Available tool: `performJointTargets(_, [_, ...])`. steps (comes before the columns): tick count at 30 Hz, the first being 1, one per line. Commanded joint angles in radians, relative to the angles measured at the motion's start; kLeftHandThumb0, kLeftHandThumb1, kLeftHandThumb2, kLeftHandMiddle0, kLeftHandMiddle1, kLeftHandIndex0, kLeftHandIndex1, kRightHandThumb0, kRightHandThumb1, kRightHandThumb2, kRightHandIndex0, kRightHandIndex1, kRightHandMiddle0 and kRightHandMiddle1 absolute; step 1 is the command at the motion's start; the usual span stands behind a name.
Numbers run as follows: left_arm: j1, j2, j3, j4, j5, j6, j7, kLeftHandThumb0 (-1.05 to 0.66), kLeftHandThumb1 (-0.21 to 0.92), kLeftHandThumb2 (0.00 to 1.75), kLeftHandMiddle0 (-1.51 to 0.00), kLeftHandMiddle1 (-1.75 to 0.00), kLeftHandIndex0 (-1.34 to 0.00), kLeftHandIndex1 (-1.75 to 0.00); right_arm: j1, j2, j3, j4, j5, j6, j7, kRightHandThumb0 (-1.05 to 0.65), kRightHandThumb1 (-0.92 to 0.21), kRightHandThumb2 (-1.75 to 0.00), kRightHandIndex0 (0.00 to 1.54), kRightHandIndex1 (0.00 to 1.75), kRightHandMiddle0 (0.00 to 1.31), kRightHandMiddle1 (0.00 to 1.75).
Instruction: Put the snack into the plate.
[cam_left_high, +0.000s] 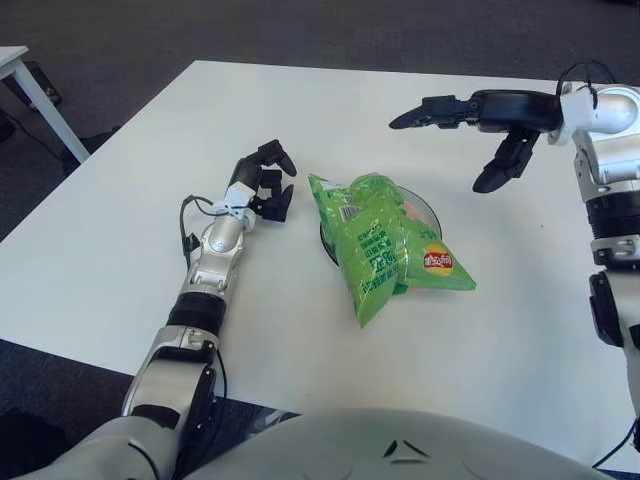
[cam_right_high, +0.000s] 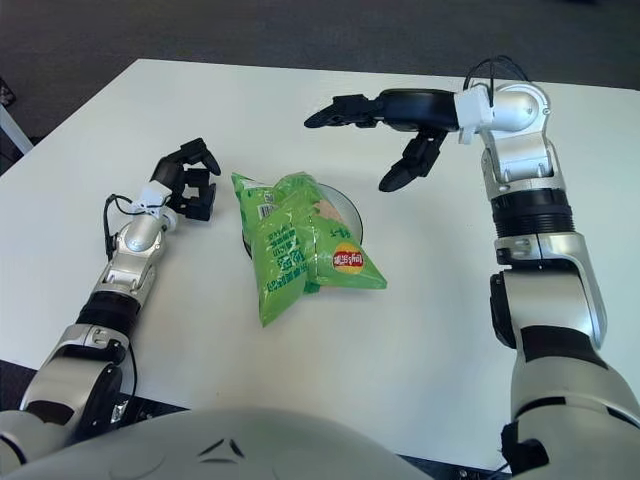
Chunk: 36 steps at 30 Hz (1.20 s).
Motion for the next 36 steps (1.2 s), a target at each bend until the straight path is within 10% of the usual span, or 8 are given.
performJointTargets(1, [0.167, -0.069, -0.03, 0.12, 0.0, -0.015, -0.001, -0.51, 0.23, 1.42, -1.24, -1.75, -0.68, -1.75, -0.064, -0.008, -0.025, 0.136, 0.0, 0.192, -0.038, -1.05, -0.85, -0.35, 0.0, 0.0, 0.0, 0.02])
performJointTargets(7, [0.169, -0.06, -0.037, 0.114, 0.025, -0.013, 0.015, -0.51, 0.24, 1.41, -1.24, -1.75, -0.68, -1.75, -0.028, -0.007, -0.071, -0.091, 0.038, 0.531, -0.175, -1.05, -0.91, -0.34, 0.04, 0.02, 0.01, 0.01])
performJointTargets(11, [0.169, -0.056, -0.038, 0.11, 0.035, -0.005, 0.023, -0.51, 0.24, 1.41, -1.24, -1.75, -0.68, -1.75, -0.001, -0.025, -0.089, -0.152, 0.035, 0.607, -0.2, -1.05, -0.92, -0.38, 0.07, 0.04, 0.03, 0.02])
performJointTargets(21, [0.171, -0.058, -0.032, 0.112, 0.024, -0.009, 0.015, -0.51, 0.24, 1.41, -1.23, -1.75, -0.67, -1.75, 0.012, -0.084, -0.108, -0.192, -0.03, 0.38, -0.183, -1.05, -0.92, -0.33, 0.14, 0.05, 0.0, 0.29])
performJointTargets(27, [0.17, -0.054, -0.029, 0.116, 0.014, -0.013, 0.001, -0.51, 0.23, 1.42, -1.23, -1.75, -0.68, -1.75, 0.037, -0.027, -0.1, -0.068, -0.095, 0.441, -0.373, -0.61, -0.67, -0.89, 0.24, 0.11, 0.0, 0.65])
performJointTargets(30, [0.169, -0.053, -0.027, 0.121, 0.012, -0.02, -0.001, -0.52, 0.22, 1.43, -1.24, -1.75, -0.69, -1.75, 0.122, -0.016, -0.108, -0.241, -0.12, 0.518, -0.475, -0.44, -0.47, -1.04, 0.26, 0.57, 0.0, 1.01])
performJointTargets(36, [0.165, -0.056, -0.017, 0.126, -0.004, -0.022, -0.01, -0.52, 0.22, 1.44, -1.24, -1.75, -0.69, -1.75, 0.143, -0.014, -0.125, -0.179, -0.129, 0.498, -0.537, -0.28, -0.51, -1.14, 0.24, 0.91, 0.03, 1.4])
